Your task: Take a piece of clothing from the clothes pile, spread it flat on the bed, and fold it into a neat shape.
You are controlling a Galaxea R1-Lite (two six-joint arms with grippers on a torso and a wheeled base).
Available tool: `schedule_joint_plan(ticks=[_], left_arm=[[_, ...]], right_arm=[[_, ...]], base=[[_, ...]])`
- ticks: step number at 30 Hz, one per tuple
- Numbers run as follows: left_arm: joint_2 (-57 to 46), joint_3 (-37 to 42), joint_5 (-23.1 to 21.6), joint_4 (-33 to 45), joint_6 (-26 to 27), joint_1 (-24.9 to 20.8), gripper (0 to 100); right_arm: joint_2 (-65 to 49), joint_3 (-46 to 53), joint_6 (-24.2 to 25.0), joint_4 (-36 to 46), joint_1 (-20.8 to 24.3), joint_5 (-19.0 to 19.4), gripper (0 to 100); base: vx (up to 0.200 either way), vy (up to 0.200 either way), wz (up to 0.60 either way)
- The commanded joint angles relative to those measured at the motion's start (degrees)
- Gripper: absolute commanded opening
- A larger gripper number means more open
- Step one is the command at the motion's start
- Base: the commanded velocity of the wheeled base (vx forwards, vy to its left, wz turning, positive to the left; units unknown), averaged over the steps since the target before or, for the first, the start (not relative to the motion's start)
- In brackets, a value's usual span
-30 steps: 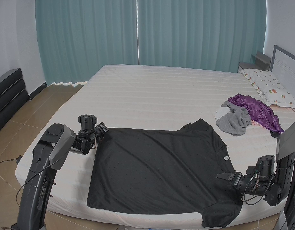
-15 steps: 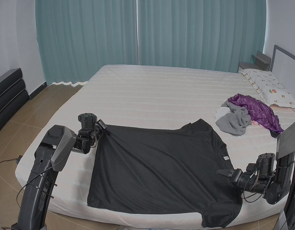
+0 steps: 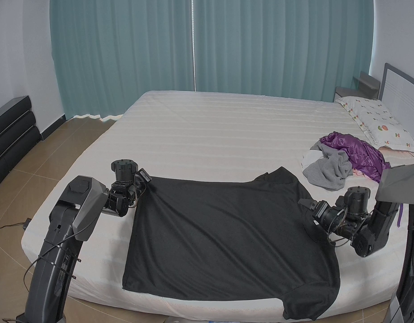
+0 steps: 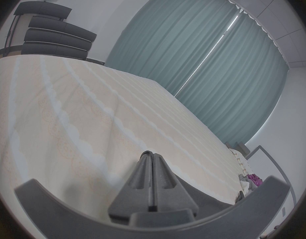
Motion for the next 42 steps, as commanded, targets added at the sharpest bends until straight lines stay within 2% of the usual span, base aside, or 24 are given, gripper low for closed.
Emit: schedule_joint_plan(ticks=[1, 4, 5, 7, 15, 22, 33, 34, 42], left_arm=[[-1.08, 0.77, 0.48, 0.32, 0.15, -0.91, 0], [-1.25, 1.21, 1.36, 0.32, 0.24, -1.08, 0], [-1.43, 1.39, 1.71, 0.32, 0.33, -1.08, 0], [-2.31, 2.00, 1.97, 0.32, 0.33, -1.08, 0], [-3.98, 3.67, 1.97, 0.32, 0.33, -1.26, 0], [-3.54, 3.85, 1.97, 0.41, 0.33, -1.96, 0], [-3.54, 4.20, 1.97, 0.32, 0.33, -2.14, 0], [-3.54, 4.20, 1.97, 0.32, 0.33, -2.14, 0], [-3.54, 4.20, 2.06, 0.32, 0.24, -2.14, 0]], right_arm=[[8.69, -23.69, -4.24, 17.75, -2.33, -2.23, 100], [11.68, -31.51, -6.88, 24.43, -2.42, -3.55, 100], [11.68, -31.51, -6.88, 24.43, -2.42, -3.55, 100], [14.14, -38.72, -9.07, 28.92, -2.33, -5.75, 100], [17.40, -48.56, -12.33, 33.57, -3.30, -6.19, 100], [21.70, -55.77, -12.50, 36.83, -3.12, -6.28, 100], [25.22, -61.66, -12.41, 39.38, -2.94, -6.19, 100], [25.39, -61.92, -12.33, 39.38, -3.03, -6.19, 0], [25.31, -62.36, -11.89, 39.11, -4.09, -6.28, 0]], base=[[0.000, 0.000, 0.00], [0.000, 0.000, 0.00], [0.000, 0.000, 0.00], [0.000, 0.000, 0.00], [0.000, 0.000, 0.00], [0.000, 0.000, 0.00], [0.000, 0.000, 0.00], [0.000, 0.000, 0.00], [0.000, 0.000, 0.00]])
